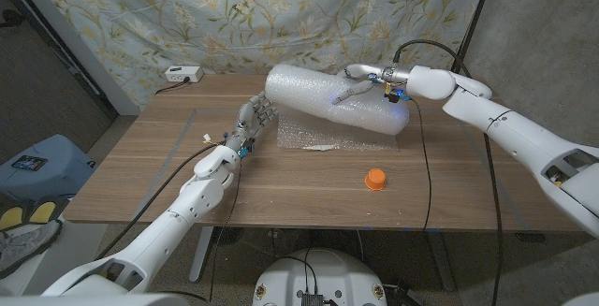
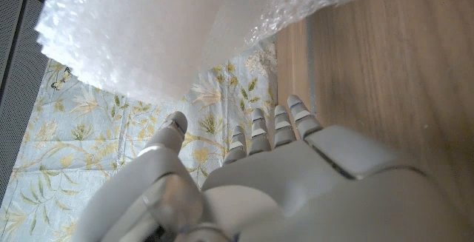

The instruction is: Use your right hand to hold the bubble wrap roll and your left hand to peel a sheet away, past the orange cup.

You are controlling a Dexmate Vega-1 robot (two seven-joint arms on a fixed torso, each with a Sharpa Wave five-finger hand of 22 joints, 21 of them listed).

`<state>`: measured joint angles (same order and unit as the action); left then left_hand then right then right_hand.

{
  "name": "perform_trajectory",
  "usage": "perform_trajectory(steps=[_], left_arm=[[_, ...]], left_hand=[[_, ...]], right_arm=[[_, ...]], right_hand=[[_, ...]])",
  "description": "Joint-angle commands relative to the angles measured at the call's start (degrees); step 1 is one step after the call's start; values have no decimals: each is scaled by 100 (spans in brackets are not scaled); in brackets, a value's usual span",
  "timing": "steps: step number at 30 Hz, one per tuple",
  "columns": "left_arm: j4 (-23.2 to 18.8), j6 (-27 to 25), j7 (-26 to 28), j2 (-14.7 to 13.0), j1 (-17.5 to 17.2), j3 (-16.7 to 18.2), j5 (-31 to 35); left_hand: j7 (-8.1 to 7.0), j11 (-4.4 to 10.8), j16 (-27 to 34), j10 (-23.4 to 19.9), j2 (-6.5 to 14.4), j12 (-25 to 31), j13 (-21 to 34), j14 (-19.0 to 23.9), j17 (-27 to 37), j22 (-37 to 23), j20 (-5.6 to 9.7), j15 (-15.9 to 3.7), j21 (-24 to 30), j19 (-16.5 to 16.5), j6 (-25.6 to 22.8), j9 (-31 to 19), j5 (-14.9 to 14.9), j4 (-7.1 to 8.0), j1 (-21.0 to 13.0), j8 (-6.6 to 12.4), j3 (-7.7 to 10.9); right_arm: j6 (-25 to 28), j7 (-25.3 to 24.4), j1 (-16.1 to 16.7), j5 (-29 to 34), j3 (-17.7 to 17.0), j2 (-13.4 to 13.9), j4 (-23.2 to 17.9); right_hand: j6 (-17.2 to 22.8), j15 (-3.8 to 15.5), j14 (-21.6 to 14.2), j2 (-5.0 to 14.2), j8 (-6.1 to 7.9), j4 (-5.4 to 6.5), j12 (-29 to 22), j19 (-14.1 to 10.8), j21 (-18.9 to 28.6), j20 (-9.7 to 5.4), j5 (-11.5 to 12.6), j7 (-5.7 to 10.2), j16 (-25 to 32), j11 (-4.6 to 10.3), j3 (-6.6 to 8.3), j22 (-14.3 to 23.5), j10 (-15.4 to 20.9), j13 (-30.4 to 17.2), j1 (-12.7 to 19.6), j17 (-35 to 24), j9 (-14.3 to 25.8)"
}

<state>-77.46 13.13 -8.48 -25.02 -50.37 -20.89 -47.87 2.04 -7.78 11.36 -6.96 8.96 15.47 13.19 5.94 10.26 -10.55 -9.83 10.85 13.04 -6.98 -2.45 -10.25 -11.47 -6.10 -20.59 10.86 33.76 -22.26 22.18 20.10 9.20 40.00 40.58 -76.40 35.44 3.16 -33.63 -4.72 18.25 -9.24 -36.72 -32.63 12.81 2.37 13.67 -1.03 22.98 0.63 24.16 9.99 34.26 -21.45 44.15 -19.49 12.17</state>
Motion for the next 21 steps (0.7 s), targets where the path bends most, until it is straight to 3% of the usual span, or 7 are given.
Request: perform_trajectory(steps=[1, 11, 21], left_arm=[[-197, -13, 77, 29, -15, -26, 23], [-346, 36, 228, 43, -108, -15, 46], [-322, 80, 186, 54, -160, 18, -29]], left_hand=[[35, -40, -16, -40, -3, -4, 17, 39, 20, -13, -21, 41, -14, -20, -54, -14, -51, -34, -18, 6, 60], [47, -35, -25, -44, -17, -10, 20, 43, 12, -11, -28, 48, -21, -27, -63, -14, -62, -95, -70, 7, 82], [55, -39, -34, -50, -35, -13, 23, 39, 8, -11, -30, 44, -28, -28, -63, -14, -65, -134, -97, 5, 87]], right_arm=[[527, 190, 171, -517, -177, 34, -217], [812, 147, 143, -502, -148, 49, -304], [1540, 54, 181, -627, -177, 4, -562]], right_hand=[[231, 419, -70, 121, 34, 7, -57, -90, 29, 8, -39, 120, 75, 17, -32, 35, 87, -19, 161, -35, 15], [243, 411, -82, 158, 7, 20, -84, -117, 26, 12, -94, 102, 113, -24, -63, 36, 122, -34, 184, -82, 22], [325, 401, -181, 210, 5, 14, -123, -169, 31, 25, -152, 59, 186, -32, -79, 37, 212, -32, 251, -131, 36]])
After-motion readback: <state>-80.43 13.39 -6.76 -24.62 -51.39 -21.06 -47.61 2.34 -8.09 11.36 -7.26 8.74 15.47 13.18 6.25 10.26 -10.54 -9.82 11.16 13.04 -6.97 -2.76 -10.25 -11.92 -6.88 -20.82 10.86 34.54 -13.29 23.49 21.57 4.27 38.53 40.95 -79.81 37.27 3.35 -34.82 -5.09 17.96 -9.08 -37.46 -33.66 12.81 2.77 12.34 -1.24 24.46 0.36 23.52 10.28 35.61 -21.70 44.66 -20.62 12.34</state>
